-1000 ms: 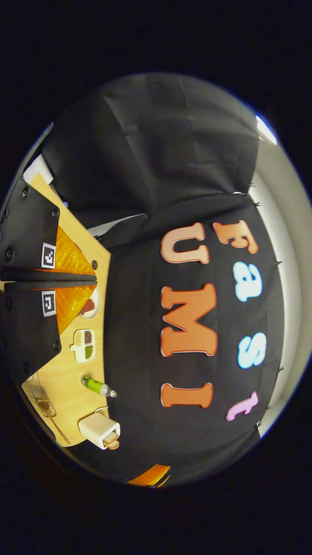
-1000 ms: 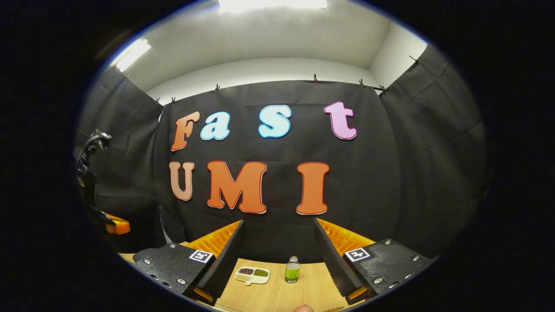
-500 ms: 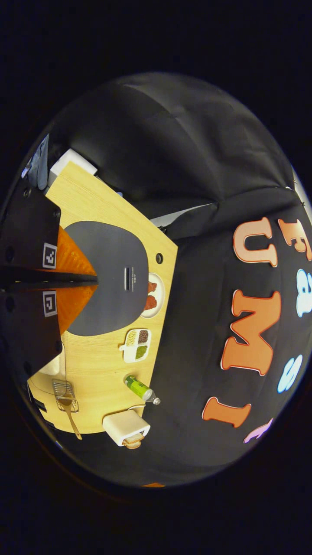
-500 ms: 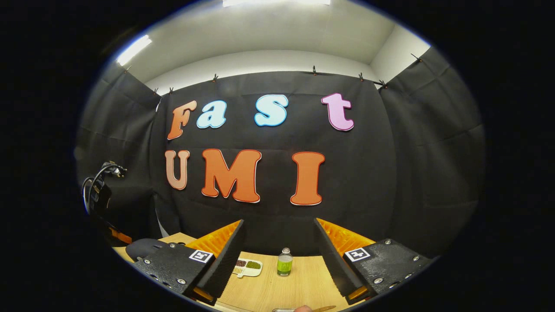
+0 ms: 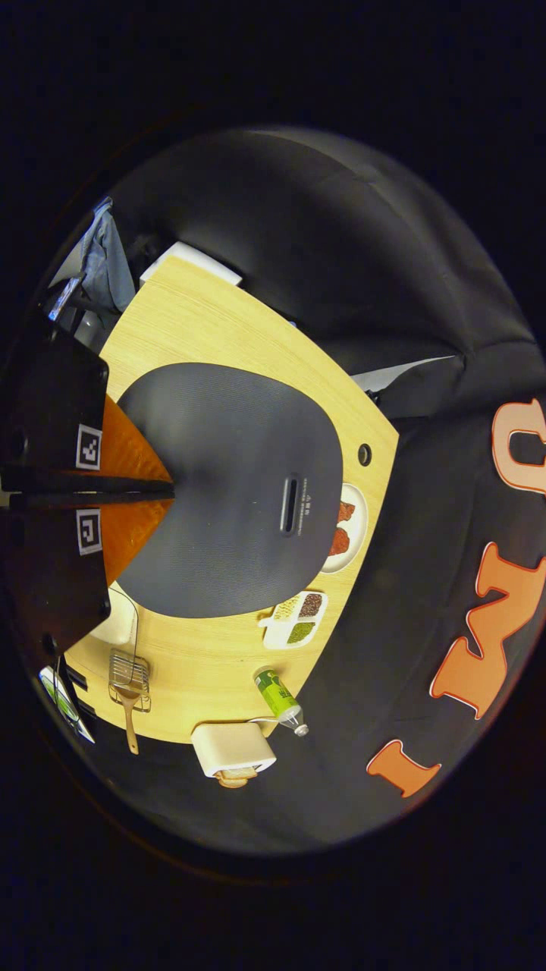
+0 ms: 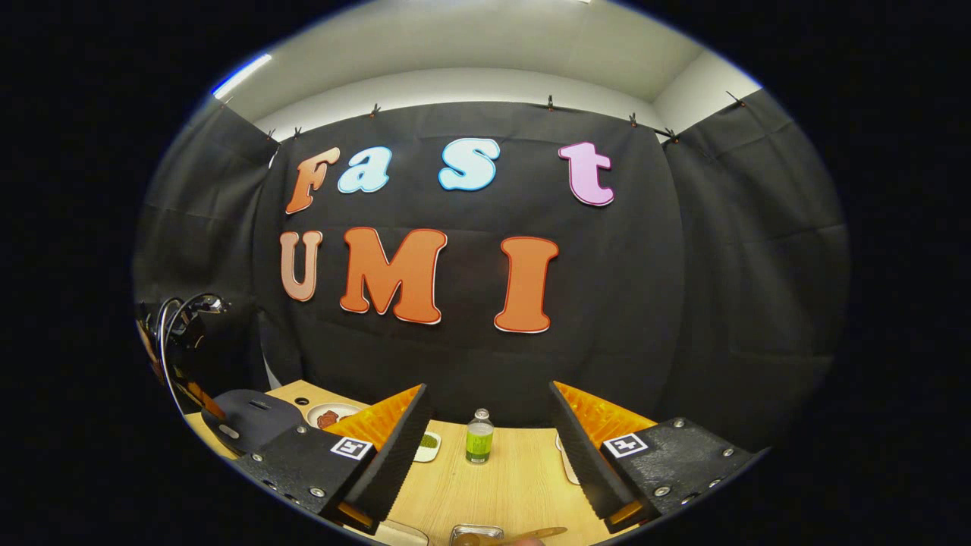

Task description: Close the left gripper, press the button to open the rice cooker; take a wooden spoon from the chopstick holder with the right hand, scoop a spoonful of rice and pour it into the rice cooker, then put the wooden spoon back into the chopstick holder.

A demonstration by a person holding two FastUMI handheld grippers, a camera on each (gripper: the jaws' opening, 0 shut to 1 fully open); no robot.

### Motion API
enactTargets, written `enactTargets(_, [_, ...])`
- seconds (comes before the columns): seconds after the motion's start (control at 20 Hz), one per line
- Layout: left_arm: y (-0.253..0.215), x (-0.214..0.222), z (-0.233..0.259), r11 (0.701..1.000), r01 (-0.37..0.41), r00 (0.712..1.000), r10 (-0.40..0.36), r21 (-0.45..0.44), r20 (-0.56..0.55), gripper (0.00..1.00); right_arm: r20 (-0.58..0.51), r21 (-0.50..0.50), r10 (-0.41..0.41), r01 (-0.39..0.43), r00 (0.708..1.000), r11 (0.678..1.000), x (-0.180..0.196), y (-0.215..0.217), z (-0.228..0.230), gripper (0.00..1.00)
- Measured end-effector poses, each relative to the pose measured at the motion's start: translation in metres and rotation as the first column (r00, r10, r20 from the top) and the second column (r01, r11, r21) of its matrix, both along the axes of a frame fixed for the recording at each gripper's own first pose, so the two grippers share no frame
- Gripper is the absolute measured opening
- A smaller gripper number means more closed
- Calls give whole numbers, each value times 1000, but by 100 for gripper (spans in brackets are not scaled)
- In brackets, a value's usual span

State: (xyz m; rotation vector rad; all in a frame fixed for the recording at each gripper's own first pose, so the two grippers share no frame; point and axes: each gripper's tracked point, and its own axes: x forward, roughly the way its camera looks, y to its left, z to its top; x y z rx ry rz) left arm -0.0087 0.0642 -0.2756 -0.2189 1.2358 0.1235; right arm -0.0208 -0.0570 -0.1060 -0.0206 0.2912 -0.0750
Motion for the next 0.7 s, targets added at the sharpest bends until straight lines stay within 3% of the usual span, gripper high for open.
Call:
enactTargets(0.2, [-3,-13,-15,999,-39,995,36,-28,-96,2,-35,4,-13,13,999,1000,-2,-5,-13,95])
enactTargets(0.25, [0,-5,-16,999,-39,997,37,-22,-74,6,-41,3,-15,15,999,1000,-2,-6,-15,95])
enactTargets(0.45, [-1,-11,-17,999,-46,992,43,-20,-115,2,-70,0,-18,18,997,1000,-3,-7,-27,95])
enactTargets(0.7, [-1,-12,-10,993,7,999,-13,122,50,6,-109,17,3,-2,994,1000,-3,3,-39,97])
